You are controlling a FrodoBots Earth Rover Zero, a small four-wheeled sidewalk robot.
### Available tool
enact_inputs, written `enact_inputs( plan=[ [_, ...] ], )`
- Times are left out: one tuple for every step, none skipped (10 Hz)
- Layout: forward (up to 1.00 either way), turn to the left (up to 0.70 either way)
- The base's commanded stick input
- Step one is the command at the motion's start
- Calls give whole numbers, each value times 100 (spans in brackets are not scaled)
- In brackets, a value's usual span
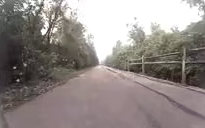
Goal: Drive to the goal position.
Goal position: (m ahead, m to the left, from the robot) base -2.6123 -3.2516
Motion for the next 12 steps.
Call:
enact_inputs(
  plan=[
    [70, 4],
    [70, 7],
    [70, 9],
    [70, 13],
    [70, 13],
    [70, 6],
    [70, 0],
    [70, 0],
    [70, 0],
    [70, 0],
    [70, -20],
    [70, -34]
  ],
)
